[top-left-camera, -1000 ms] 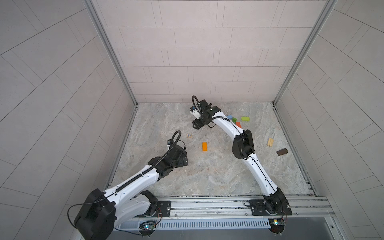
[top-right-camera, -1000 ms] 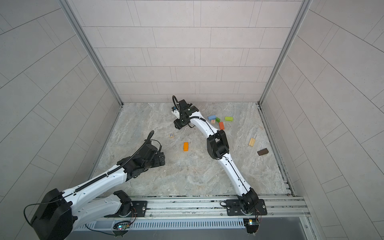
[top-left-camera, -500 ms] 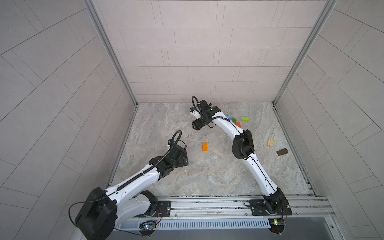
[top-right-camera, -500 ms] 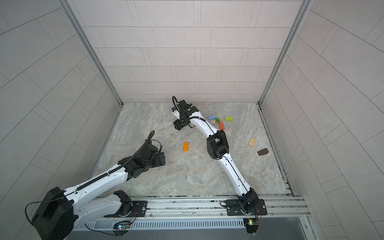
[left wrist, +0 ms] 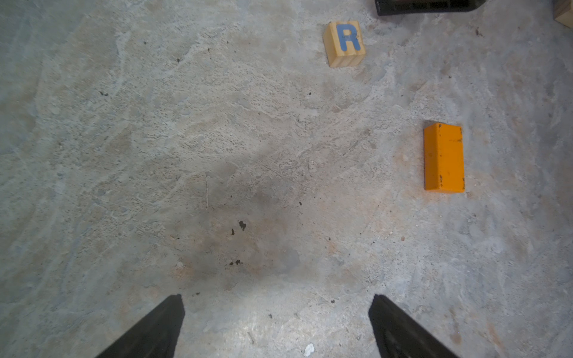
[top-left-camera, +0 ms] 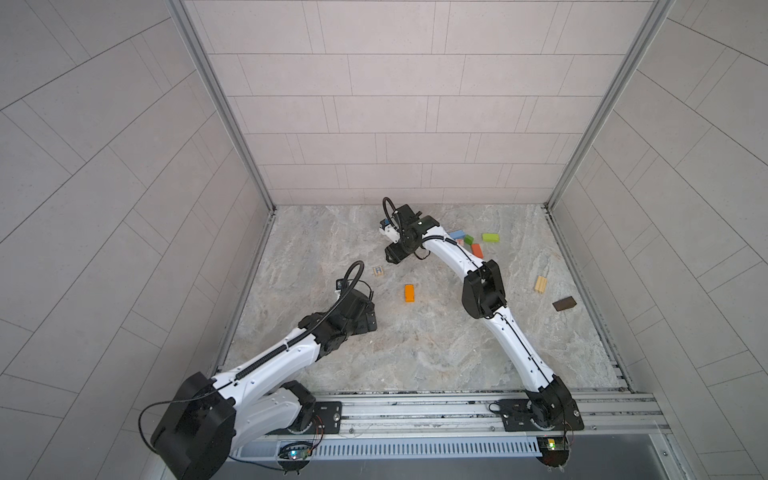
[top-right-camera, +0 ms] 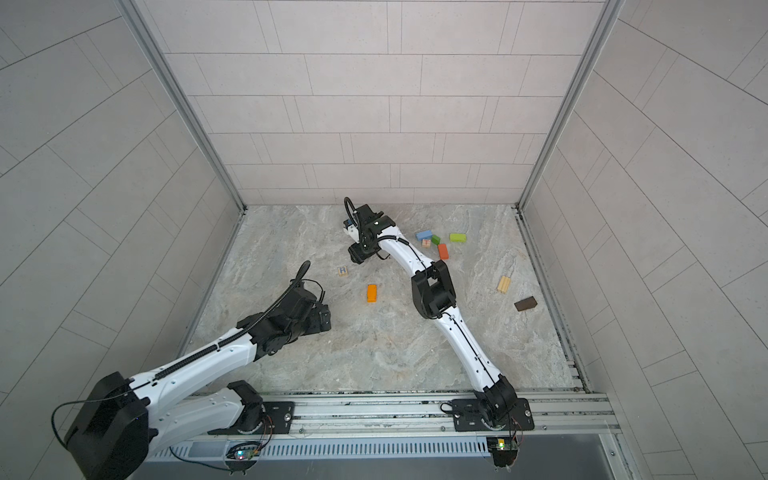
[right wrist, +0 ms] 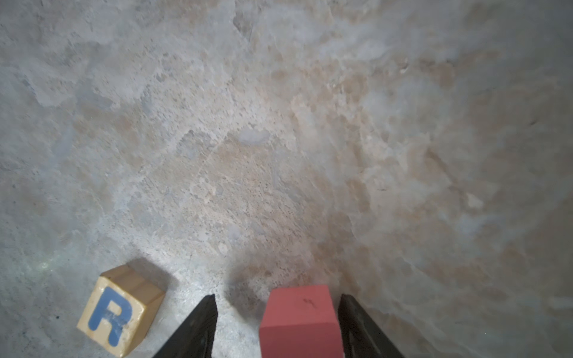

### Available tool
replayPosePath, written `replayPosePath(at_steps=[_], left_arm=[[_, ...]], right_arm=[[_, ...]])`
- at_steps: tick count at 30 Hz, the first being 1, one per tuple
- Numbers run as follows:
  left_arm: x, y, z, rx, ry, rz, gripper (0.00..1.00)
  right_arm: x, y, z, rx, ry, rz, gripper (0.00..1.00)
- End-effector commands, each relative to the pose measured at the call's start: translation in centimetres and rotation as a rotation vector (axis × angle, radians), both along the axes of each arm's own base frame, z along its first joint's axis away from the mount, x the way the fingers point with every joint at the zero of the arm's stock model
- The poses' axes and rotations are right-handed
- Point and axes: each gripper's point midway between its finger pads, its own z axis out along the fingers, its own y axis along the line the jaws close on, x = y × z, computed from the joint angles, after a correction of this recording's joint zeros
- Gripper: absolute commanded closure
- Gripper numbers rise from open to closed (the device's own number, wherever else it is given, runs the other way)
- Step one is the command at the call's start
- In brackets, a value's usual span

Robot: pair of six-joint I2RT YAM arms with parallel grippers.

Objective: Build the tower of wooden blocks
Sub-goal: 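Close the right gripper on the small pink block and lift it, then carry the pink block over the orange block and lower it on top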

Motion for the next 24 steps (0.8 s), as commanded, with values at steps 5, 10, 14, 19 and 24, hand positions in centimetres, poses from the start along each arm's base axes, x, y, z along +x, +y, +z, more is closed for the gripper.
replayPosePath(at_steps=[5, 10, 14, 19, 24], left_arm=[[0.0, 0.6, -0.2, 0.016, 0.0, 0.012, 0.0], [0.0, 0.6, -0.2, 0.017, 0.001, 0.012, 0.0], [0.0, 0.7, -0.1, 0.02, -0.003, 0.015, 0.0], [-0.1, 0.9, 0.3, 0.018, -0.014, 0.019, 0.0], [-0.2, 1.2, 0.5, 0.022, -0.023, 0.025, 0.0]], right_arm=[[-0.2, 0.2, 0.5, -0.004, -0.003, -0.001, 0.43], [0.0, 0.3, 0.8, -0.004, -0.017, -0.008, 0.51], [0.3, 0.3, 1.3, -0.007, -0.033, -0.025, 0.58], [1.2, -0.1, 2.7, -0.005, -0.078, -0.122, 0.73], [1.6, -0.8, 5.4, 0.01, -0.135, -0.286, 0.77]])
